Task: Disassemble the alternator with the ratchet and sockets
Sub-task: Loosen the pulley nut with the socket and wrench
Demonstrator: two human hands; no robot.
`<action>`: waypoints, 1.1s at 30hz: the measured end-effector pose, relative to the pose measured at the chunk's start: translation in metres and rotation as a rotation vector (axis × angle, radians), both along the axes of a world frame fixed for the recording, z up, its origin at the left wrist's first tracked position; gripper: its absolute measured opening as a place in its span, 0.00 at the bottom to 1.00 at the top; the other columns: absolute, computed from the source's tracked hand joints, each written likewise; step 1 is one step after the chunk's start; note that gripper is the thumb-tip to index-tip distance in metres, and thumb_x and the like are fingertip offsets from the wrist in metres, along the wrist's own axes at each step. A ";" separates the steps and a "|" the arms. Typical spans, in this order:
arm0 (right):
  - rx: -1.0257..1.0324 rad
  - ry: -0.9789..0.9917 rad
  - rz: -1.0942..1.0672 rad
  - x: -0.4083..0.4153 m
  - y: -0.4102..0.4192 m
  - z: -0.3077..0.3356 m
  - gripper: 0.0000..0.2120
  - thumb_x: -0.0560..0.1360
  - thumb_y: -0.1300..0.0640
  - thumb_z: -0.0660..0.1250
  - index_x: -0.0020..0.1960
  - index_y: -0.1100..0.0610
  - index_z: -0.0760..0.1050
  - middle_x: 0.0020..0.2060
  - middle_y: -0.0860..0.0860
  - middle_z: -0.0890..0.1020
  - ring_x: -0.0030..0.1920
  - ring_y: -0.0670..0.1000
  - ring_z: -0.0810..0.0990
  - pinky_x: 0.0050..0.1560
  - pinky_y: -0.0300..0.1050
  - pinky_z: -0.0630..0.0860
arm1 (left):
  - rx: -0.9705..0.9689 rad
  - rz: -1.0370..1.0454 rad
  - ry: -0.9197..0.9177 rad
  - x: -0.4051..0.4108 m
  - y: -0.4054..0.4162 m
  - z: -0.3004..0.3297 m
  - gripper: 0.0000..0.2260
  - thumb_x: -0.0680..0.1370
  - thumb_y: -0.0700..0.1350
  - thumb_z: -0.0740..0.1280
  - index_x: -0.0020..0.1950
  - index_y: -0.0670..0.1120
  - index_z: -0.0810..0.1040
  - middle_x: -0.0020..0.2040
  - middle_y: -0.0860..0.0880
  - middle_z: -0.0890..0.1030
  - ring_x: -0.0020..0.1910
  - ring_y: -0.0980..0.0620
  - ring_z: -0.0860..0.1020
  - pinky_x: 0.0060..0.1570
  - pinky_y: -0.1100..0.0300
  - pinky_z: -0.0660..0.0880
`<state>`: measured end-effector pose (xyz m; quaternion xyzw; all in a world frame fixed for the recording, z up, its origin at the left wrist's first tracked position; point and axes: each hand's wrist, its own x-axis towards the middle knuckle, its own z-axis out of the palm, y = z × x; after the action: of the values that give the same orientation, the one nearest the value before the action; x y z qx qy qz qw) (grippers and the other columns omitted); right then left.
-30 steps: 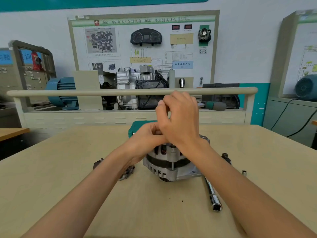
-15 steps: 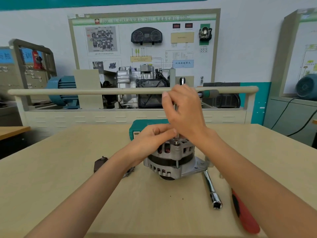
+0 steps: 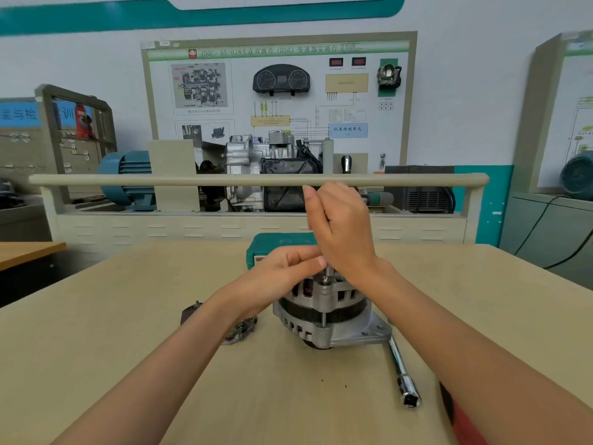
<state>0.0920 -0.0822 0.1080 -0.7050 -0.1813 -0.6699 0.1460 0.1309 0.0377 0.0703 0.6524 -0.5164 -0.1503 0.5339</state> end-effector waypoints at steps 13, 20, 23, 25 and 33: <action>-0.073 -0.055 -0.014 0.001 0.005 -0.002 0.19 0.77 0.60 0.58 0.28 0.64 0.72 0.24 0.56 0.71 0.27 0.54 0.69 0.30 0.50 0.69 | -0.037 -0.025 0.015 0.001 0.003 0.002 0.12 0.76 0.36 0.67 0.54 0.50 0.81 0.53 0.52 0.84 0.56 0.55 0.80 0.55 0.68 0.74; -0.210 -0.143 -0.432 -0.009 0.015 -0.004 0.16 0.74 0.58 0.63 0.29 0.60 0.74 0.26 0.54 0.73 0.29 0.54 0.71 0.32 0.45 0.65 | -0.167 0.203 -0.022 -0.001 -0.004 -0.006 0.07 0.71 0.36 0.73 0.40 0.48 0.82 0.38 0.49 0.85 0.42 0.52 0.83 0.42 0.65 0.78; -0.194 -0.130 -0.546 -0.010 0.018 -0.005 0.15 0.74 0.56 0.64 0.30 0.59 0.74 0.27 0.53 0.73 0.30 0.54 0.72 0.33 0.45 0.66 | -0.155 0.230 -0.045 -0.001 -0.005 -0.008 0.06 0.71 0.37 0.73 0.42 0.48 0.81 0.40 0.51 0.85 0.43 0.54 0.83 0.42 0.66 0.77; -0.160 -0.105 -0.507 -0.009 0.016 -0.004 0.15 0.75 0.57 0.64 0.30 0.60 0.74 0.27 0.54 0.74 0.30 0.54 0.73 0.33 0.45 0.67 | -0.155 0.139 -0.013 -0.002 0.000 -0.007 0.09 0.73 0.38 0.71 0.45 0.52 0.83 0.45 0.50 0.85 0.48 0.53 0.83 0.48 0.65 0.77; -0.118 -0.069 -0.249 -0.009 0.010 -0.001 0.16 0.75 0.58 0.63 0.29 0.62 0.74 0.26 0.55 0.73 0.29 0.54 0.71 0.33 0.46 0.64 | -0.151 0.011 0.014 -0.009 0.002 -0.007 0.12 0.78 0.40 0.65 0.51 0.56 0.84 0.52 0.53 0.84 0.55 0.55 0.81 0.54 0.68 0.74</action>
<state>0.0830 -0.0723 0.1067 -0.7059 -0.1363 -0.6949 0.0136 0.1222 0.0395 0.0638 0.6120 -0.5191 -0.1126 0.5859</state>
